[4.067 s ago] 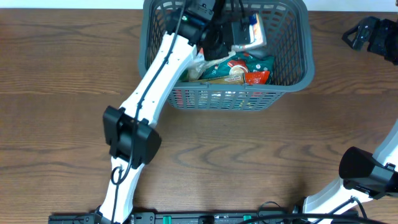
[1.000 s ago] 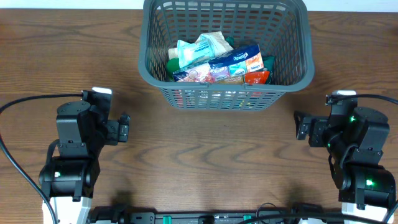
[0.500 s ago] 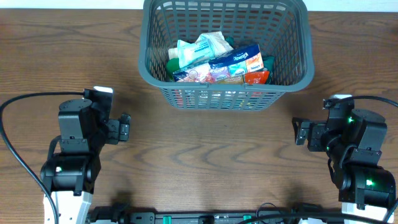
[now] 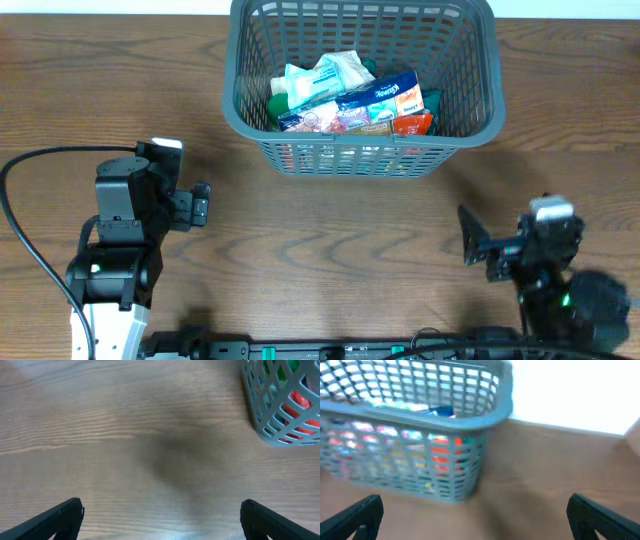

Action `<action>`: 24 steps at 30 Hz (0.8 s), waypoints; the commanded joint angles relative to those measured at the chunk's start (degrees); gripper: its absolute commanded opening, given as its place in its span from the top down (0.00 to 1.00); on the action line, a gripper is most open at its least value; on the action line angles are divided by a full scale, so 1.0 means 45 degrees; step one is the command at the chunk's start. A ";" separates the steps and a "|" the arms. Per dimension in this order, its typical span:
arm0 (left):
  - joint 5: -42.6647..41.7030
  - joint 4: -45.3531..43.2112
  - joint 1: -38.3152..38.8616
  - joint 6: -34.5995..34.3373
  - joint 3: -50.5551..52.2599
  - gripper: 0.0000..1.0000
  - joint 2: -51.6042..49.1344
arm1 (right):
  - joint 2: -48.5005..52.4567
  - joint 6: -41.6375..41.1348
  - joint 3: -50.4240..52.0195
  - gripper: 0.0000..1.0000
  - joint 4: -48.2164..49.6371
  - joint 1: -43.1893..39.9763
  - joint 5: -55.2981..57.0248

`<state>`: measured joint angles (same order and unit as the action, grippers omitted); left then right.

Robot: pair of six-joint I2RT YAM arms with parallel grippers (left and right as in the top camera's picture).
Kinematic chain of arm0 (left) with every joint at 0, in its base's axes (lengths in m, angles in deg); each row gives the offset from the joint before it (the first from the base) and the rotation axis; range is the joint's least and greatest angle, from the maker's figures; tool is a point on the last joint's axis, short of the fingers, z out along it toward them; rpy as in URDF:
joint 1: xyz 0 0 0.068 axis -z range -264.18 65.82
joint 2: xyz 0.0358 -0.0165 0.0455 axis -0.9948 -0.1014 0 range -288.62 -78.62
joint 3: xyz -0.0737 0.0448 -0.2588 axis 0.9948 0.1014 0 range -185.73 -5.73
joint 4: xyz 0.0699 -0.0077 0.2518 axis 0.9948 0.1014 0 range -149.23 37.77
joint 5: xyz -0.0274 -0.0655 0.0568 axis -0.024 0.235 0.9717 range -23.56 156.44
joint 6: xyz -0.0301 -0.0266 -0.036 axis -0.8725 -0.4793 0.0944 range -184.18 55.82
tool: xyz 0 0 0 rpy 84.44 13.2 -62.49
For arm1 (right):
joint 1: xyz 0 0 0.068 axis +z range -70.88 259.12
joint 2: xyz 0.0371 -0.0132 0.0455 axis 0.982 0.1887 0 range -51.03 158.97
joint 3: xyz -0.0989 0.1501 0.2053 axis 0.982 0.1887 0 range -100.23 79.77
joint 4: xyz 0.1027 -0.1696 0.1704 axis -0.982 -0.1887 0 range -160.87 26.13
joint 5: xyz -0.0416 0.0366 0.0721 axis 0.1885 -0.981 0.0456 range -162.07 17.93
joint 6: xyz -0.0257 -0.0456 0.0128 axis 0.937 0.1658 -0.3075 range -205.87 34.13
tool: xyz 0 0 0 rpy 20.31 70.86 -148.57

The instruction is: Pack container

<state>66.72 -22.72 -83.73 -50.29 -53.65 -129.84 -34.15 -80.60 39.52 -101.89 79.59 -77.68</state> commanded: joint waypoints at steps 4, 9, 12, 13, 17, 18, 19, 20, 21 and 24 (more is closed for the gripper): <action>0.0102 -0.0024 -0.0044 -0.0058 -0.0087 0.02 -0.0024 | -0.3138 0.0087 0.4537 0.01 0.4245 0.0423 -0.0233; 0.0102 -0.0024 -0.0044 -0.0058 -0.0087 0.01 -0.0024 | -0.3682 0.0277 0.7456 0.01 0.8140 0.0529 -0.0228; 0.0097 -0.0024 -0.0044 -0.0058 -0.0087 0.02 -0.0024 | -0.3687 0.0282 0.8398 0.01 0.8825 0.0573 0.0136; 0.0097 -0.0029 -0.0044 -0.0058 -0.0087 0.02 -0.0024 | -0.3687 0.0282 0.8597 0.01 0.8796 0.0583 0.0301; 0.0102 -0.0024 -0.0044 -0.0058 -0.0087 0.02 -0.0024 | -0.3691 0.0267 0.8874 0.01 0.7893 0.0583 0.0918; 0.0097 -0.0024 -0.0044 -0.0058 -0.0087 0.02 -0.0024 | -0.3691 0.0262 0.8874 0.01 0.7572 0.0583 0.0976; 0.0097 -0.0024 -0.0044 -0.0058 -0.0087 0.02 -0.0024 | -0.3691 0.0136 0.8874 0.01 0.7451 0.0583 0.1117; 0.0097 -0.0024 -0.0044 -0.0058 -0.0087 0.01 -0.0024 | -0.3691 0.0136 0.8874 0.01 0.7451 0.0583 0.1224; 0.0102 -0.0024 -0.0044 -0.0058 -0.0087 0.01 -0.0024 | -0.3691 0.0136 0.8874 0.01 0.7451 0.0583 0.1268; 0.0097 -0.0024 -0.0044 -0.0058 -0.0087 0.02 -0.0024 | -0.3687 0.0131 0.8874 0.01 0.7499 0.0583 0.1112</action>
